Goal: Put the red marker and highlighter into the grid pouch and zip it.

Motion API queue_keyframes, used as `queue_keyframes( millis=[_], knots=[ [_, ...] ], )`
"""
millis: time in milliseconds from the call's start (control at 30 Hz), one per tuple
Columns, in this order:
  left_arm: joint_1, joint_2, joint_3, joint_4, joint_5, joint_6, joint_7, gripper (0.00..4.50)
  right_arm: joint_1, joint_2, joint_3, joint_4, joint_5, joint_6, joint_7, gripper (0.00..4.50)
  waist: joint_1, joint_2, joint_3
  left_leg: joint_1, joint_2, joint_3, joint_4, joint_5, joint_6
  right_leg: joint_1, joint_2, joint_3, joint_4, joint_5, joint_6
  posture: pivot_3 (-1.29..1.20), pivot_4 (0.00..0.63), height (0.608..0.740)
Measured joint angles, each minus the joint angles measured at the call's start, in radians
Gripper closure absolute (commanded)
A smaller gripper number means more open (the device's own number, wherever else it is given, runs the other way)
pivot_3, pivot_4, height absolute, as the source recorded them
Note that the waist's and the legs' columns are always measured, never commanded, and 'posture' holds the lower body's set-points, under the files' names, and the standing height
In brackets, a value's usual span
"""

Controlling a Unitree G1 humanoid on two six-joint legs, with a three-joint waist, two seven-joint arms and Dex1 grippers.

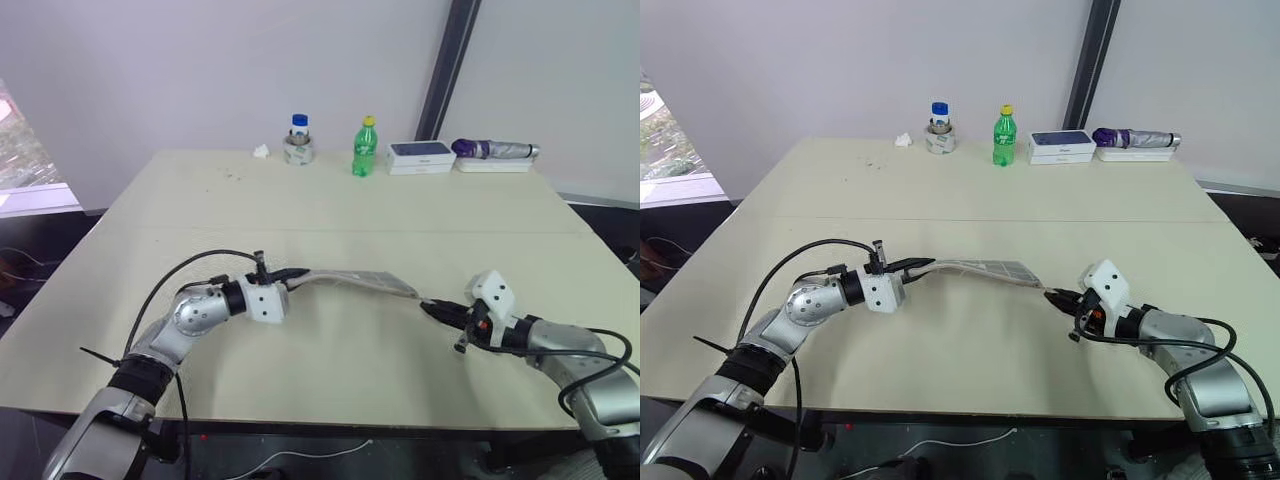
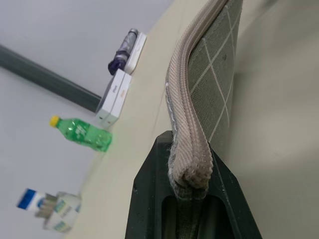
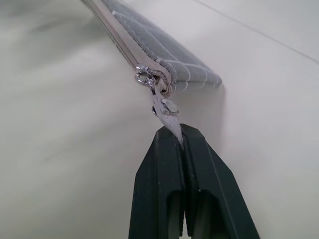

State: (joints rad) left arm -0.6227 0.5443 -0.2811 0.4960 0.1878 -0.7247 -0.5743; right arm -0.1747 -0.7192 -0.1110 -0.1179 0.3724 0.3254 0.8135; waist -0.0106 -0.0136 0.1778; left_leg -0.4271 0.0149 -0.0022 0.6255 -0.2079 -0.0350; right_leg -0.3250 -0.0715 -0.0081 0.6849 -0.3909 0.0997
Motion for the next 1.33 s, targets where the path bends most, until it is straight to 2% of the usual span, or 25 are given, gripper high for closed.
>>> queue_keyframes(
  millis=[100, 167, 233, 267, 367, 500, 600, 733, 933, 1100, 1200, 1333],
  knots=[
    [-0.063, 0.004, 0.02, 0.125, 0.042, 0.012, 0.053, 2.5, -0.088, 0.043, 0.034, 0.092, -0.088, -0.053, -0.068, 4.5, -0.003, 0.0, 0.0, 0.0, 0.0, 0.0, 0.001, 0.0, 0.0, 0.0, 0.0, 0.0, 0.001, 0.0, 0.0, 0.0, 0.15, 0.74],
    [-0.107, -0.006, 0.021, 0.199, 0.062, 0.001, 0.068, 1.37, -0.162, 0.075, 0.079, 0.164, -0.137, -0.078, -0.08, 4.5, -0.003, 0.0, 0.0, 0.0, 0.0, 0.0, 0.001, 0.0, -0.001, -0.001, 0.0, 0.0, 0.001, 0.0, 0.0, 0.0, 0.15, 0.74],
    [-0.151, -0.05, 0.019, 0.263, 0.061, -0.006, 0.051, 0.35, -0.25, 0.12, 0.116, 0.241, -0.156, -0.099, -0.071, 3.9, -0.002, 0.0, 0.0, -0.001, 0.0, 0.001, 0.001, 0.002, -0.004, -0.001, 0.0, 0.0, 0.001, 0.0, 0.0, 0.0, 0.15, 0.74],
    [-0.167, -0.07, 0.018, 0.284, 0.06, -0.012, 0.043, 0.0, -0.285, 0.131, 0.127, 0.263, -0.157, -0.107, -0.061, 3.55, 0.0, 0.0, 0.0, -0.002, -0.001, 0.001, 0.001, 0.002, -0.004, -0.002, 0.0, 0.0, 0.001, 0.0, 0.0, 0.0, 0.15, 0.74],
    [-0.178, -0.072, 0.023, 0.313, 0.047, -0.031, 0.027, 0.0, -0.303, 0.117, 0.134, 0.271, -0.162, -0.137, -0.037, 2.1, 0.003, 0.0, 0.0, -0.003, -0.001, 0.001, 0.001, 0.002, -0.004, -0.002, -0.001, 0.0, -0.002, 0.0, 0.0, 0.0, 0.15, 0.74],
    [-0.124, -0.008, 0.059, 0.305, 0.009, -0.049, 0.004, 0.0, -0.167, 0.021, 0.102, 0.244, -0.161, -0.144, 0.021, 0.1, 0.001, 0.0, 0.0, -0.004, -0.001, 0.001, 0.001, 0.002, -0.004, -0.002, -0.001, 0.0, -0.002, 0.0, 0.001, 0.0, 0.15, 0.74],
    [-0.021, 0.051, 0.114, 0.285, -0.069, -0.033, -0.041, 0.0, -0.023, -0.06, 0.041, 0.216, -0.157, -0.133, 0.054, 0.04, -0.004, 0.0, 0.0, -0.003, 0.0, 0.001, 0.0, 0.002, -0.003, -0.002, -0.001, 0.0, -0.001, 0.0, 0.0, 0.0, 0.15, 0.74],
    [0.127, 0.058, 0.199, 0.118, -0.315, 0.155, -0.208, 0.0, 0.092, -0.135, -0.053, 0.124, -0.105, -0.099, 0.115, 0.04, -0.004, 0.001, 0.0, 0.0, 0.001, 0.001, 0.001, -0.001, 0.001, 0.001, -0.001, 0.001, 0.001, 0.0, 0.0, 0.0, 0.15, 0.74],
    [0.187, 0.127, 0.308, -0.022, -0.521, 0.457, -0.352, 0.0, 0.133, -0.13, -0.174, 0.066, 0.029, -0.091, 0.192, 0.04, 0.001, 0.001, 0.0, 0.001, 0.0, -0.001, 0.002, -0.001, 0.002, 0.003, -0.001, 0.001, 0.0, 0.0, 0.0, 0.0, 0.15, 0.74],
    [0.204, 0.162, 0.428, -0.03, -0.575, 0.643, -0.3, 0.0, 0.211, -0.132, -0.26, 0.115, 0.063, -0.076, 0.209, 0.04, 0.0, 0.001, 0.0, 0.001, 0.0, -0.001, 0.002, -0.002, 0.003, 0.003, -0.001, 0.001, -0.001, 0.0, 0.0, 0.0, 0.15, 0.74],
    [0.247, 0.166, 0.483, -0.026, -0.577, 0.674, -0.268, 0.0, 0.235, -0.132, -0.297, 0.161, 0.04, -0.101, 0.189, 0.04, -0.004, 0.001, 0.0, 0.002, 0.0, -0.001, 0.001, -0.002, 0.003, 0.003, -0.001, 0.001, -0.001, 0.0, 0.0, 0.0, 0.15, 0.74],
    [0.258, 0.166, 0.499, 0.013, -0.558, 0.672, -0.25, 0.0, 0.225, -0.133, -0.3, 0.185, 0.03, -0.123, 0.187, 0.04, -0.003, 0.001, 0.0, 0.002, 0.001, -0.001, 0.001, -0.002, 0.003, 0.003, 0.0, 0.001, 0.0, 0.0, 0.0, 0.0, 0.15, 0.74]
  ],
)
